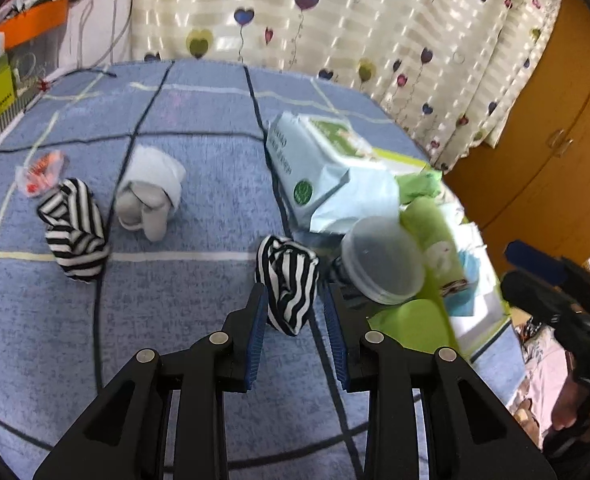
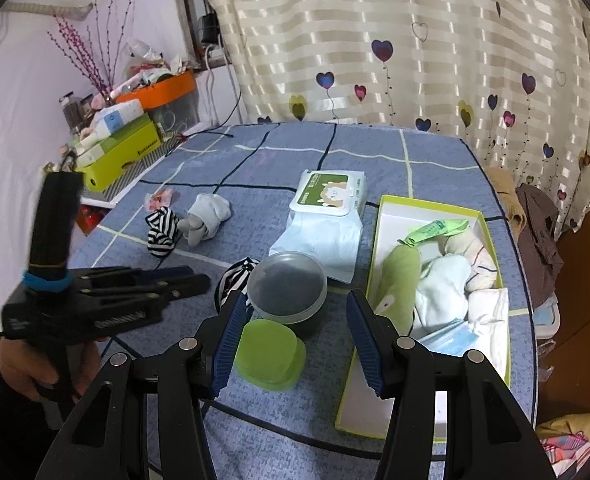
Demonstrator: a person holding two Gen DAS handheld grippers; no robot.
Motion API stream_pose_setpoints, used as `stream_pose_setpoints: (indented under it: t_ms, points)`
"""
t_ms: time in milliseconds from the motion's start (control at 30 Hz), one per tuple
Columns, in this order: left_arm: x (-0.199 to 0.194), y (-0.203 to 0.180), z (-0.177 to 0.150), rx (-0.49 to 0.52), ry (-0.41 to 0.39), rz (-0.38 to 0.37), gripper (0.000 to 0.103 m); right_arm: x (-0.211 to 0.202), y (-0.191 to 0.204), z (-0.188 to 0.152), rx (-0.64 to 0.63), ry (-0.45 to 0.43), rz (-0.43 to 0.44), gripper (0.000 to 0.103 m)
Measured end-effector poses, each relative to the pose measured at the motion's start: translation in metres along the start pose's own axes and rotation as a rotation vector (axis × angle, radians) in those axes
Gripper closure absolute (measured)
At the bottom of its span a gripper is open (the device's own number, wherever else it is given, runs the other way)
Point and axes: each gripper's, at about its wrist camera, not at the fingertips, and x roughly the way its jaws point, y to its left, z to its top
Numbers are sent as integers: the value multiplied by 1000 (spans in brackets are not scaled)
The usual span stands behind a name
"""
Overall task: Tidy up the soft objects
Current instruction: 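Grasp the black-and-white striped sock with the left tool, then grasp the grey sock with the right tool while the left tool holds the striped sock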
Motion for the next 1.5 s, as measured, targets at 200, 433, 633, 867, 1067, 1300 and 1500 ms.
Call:
stream_pose_setpoints:
  t_ms: [200,433,633,867,1067,1300,1500]
  points:
    - [28,1,1,20,45,15,60,12,-1,3,-4,18,3,51]
    - [50,1,6,28,70,49,60,20,-3,8,-6,27,3,51]
    - [52,10,3,18,65,57,83,22,-2,9,-6,29,4,51]
    - [30,24,1,-21,16,51,89,30,11,22,-34,31,7,51]
    - [-3,47,-2,-72,-54,59,89,45,34,35,-82,35,31,51]
    - [-37,81,-5,-140,-134,93,89,77,73,55,-138,59,91,51]
    - [-61,122,-13,-216,-180,136,89,112,113,67,-203,97,148,51]
